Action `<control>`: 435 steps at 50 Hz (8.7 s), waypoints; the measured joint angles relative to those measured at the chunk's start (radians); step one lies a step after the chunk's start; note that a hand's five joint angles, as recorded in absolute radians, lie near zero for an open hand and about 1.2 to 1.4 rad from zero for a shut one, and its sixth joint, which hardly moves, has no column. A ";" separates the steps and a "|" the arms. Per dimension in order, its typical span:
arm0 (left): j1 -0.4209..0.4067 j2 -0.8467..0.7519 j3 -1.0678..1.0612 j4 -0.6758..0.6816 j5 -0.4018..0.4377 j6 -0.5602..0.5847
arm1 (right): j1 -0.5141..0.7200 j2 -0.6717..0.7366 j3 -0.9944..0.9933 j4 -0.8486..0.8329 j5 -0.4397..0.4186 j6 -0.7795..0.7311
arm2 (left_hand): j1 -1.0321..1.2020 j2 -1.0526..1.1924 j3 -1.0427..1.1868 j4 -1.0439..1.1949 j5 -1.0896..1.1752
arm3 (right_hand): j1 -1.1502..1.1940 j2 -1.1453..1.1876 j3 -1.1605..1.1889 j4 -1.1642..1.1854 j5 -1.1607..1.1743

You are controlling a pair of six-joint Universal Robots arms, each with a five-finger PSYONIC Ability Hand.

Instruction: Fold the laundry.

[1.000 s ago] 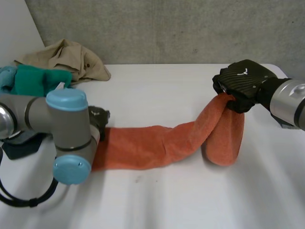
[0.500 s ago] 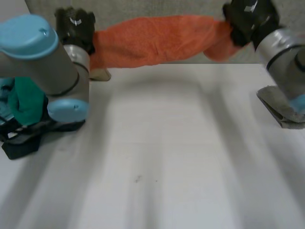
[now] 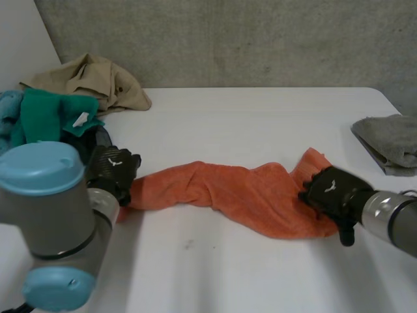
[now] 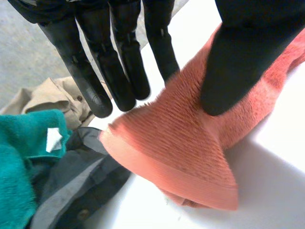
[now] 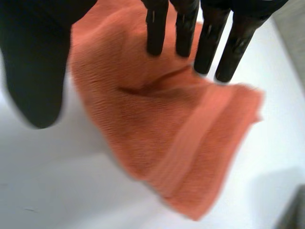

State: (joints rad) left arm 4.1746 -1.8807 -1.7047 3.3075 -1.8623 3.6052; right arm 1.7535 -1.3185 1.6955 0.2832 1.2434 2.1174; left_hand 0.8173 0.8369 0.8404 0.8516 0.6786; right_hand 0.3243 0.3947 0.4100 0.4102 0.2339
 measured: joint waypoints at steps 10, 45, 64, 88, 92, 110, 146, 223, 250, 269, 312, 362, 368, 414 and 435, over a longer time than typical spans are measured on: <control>0.004 0.140 0.002 -0.007 0.007 0.010 | -0.086 -0.130 -0.087 -0.086 -0.113 0.189 | -0.298 -0.326 -0.324 -0.345 -0.351 | -0.129 -0.178 -0.202 -0.182 -0.178; 0.036 -0.185 0.260 -0.184 0.010 -0.062 | -0.037 0.574 -0.835 0.191 -0.093 0.134 | 0.036 0.006 0.001 -0.008 -0.016 | -0.047 -0.070 -0.078 -0.082 -0.082; 0.044 -0.342 0.455 -0.193 0.011 0.014 | -0.001 0.694 -1.028 0.162 -0.026 0.104 | 0.256 0.350 0.339 0.343 0.284 | 0.638 0.776 0.767 0.777 0.737; 0.084 -0.291 0.883 0.340 0.000 0.197 | 0.001 0.498 -1.266 -0.433 0.121 0.530 | 0.256 0.353 0.349 0.347 0.284 | 0.638 0.776 0.771 0.778 0.737; 0.085 -0.264 0.731 0.377 0.002 0.192 | -0.006 0.427 -1.092 -0.422 0.114 0.543 | 0.256 0.354 0.352 0.348 0.284 | 0.638 0.776 0.771 0.778 0.737; 0.064 -0.341 0.241 0.358 0.009 0.155 | -0.031 0.403 -0.474 -0.335 -0.054 0.497 | 0.261 0.355 0.351 0.348 0.285 | 0.638 0.776 0.771 0.779 0.742; 0.168 0.019 0.156 -0.204 0.198 -0.326 | -0.381 0.076 -0.063 -0.261 -0.261 0.262 | -0.167 -0.191 -0.196 -0.204 -0.209 | 0.638 0.776 0.771 0.779 0.742; 0.096 -0.248 0.888 -0.606 0.072 -0.175 | -0.368 0.051 -0.421 -0.189 -0.211 0.308 | 0.289 0.344 0.341 0.343 0.290 | 0.638 0.776 0.771 0.779 0.742; 0.121 0.072 0.625 -0.476 0.076 -0.139 | -0.309 0.091 -0.825 0.105 -0.204 0.426 | 0.289 0.352 0.347 0.348 0.290 | 0.638 0.776 0.771 0.779 0.742; 0.139 -0.448 1.007 -0.194 0.077 0.092 | -0.088 0.492 -1.041 -0.033 0.074 0.225 | 0.289 0.352 0.347 0.348 0.290 | 0.638 0.776 0.771 0.779 0.743; 0.123 -0.375 0.243 0.215 0.086 0.002 | -0.079 0.482 -0.561 -0.215 0.032 0.324 | 0.289 0.356 0.352 0.348 0.290 | 0.638 0.776 0.772 0.779 0.743; 0.132 -0.133 0.029 0.300 0.051 0.245 | -0.203 0.202 -0.241 -0.287 0.019 -0.052 | 0.289 0.356 0.352 0.348 0.290 | 0.638 0.776 0.773 0.779 0.754; 0.130 -0.286 0.157 0.373 0.047 0.326 | -0.164 0.296 -0.299 -0.440 0.044 -0.042 | 0.289 0.356 0.352 0.348 0.290 | 0.638 0.776 0.773 0.779 0.754; 0.112 -0.093 0.096 0.403 0.052 0.303 | -0.234 0.218 -0.499 -0.153 -0.085 0.459 | -0.623 -0.639 -0.635 -0.653 -0.634 | -0.117 -0.155 -0.175 -0.170 -0.161; 0.115 -0.019 -0.116 0.294 0.059 -0.038 | -0.376 0.353 -0.277 -0.255 -0.248 0.325 | -0.623 -0.639 -0.635 -0.653 -0.634 | 0.152 0.163 0.150 0.147 0.131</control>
State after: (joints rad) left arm 4.2897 -1.8994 -1.8208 3.6016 -1.8036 3.5677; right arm 1.3779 -0.9654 1.4183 0.0279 0.9953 2.4426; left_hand 0.1946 0.1976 0.2057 0.1991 0.0444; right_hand 0.4764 0.5572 0.5596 0.5574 0.3647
